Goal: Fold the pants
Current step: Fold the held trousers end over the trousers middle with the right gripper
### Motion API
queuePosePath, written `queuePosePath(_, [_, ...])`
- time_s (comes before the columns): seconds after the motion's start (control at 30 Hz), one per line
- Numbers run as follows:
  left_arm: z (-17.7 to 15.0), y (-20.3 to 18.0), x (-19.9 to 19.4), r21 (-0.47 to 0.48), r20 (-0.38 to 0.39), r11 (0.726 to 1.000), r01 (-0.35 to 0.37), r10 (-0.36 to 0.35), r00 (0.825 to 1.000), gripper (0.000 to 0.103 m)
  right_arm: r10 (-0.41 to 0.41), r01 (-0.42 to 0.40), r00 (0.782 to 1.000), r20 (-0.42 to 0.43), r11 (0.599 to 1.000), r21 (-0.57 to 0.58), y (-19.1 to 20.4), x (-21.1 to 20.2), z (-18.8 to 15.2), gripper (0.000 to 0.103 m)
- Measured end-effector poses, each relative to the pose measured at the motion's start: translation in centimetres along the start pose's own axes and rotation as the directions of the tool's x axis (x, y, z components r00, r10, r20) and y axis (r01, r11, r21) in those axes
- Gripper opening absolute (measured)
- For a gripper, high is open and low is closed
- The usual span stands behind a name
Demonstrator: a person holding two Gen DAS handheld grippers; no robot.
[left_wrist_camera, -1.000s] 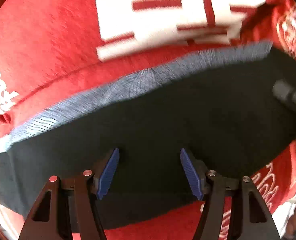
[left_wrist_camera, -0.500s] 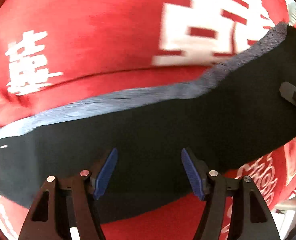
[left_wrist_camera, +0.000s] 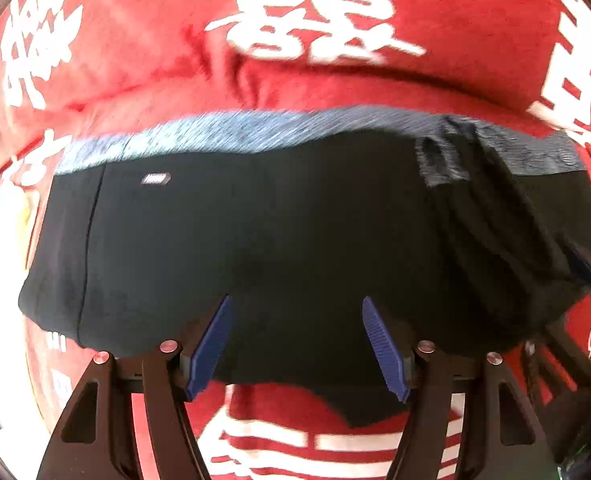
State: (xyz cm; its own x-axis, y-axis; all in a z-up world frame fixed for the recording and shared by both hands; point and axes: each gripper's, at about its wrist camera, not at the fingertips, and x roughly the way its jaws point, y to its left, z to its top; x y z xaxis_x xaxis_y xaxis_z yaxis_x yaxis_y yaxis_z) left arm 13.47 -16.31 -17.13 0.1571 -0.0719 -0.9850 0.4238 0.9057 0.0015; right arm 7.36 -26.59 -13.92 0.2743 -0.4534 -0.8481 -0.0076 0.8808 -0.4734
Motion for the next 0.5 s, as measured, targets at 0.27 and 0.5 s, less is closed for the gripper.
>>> queuePosePath(0.27, [2.4,-1.4,-1.2,0.015,0.002,0.987,0.161,-0.161,0.987,0.068,0.308,-0.315,0.949,0.067,0.933,0.173,-4.6,-4.7,-2.2,0.045])
queuePosePath(0.5, [5.8,-7.3,-1.4,0.065,-0.089,0.909,0.412,-0.406,0.910,0.068,0.725,-0.641,0.589,0.357,0.150,0.753,-13.5,2.6,-8.1,0.045])
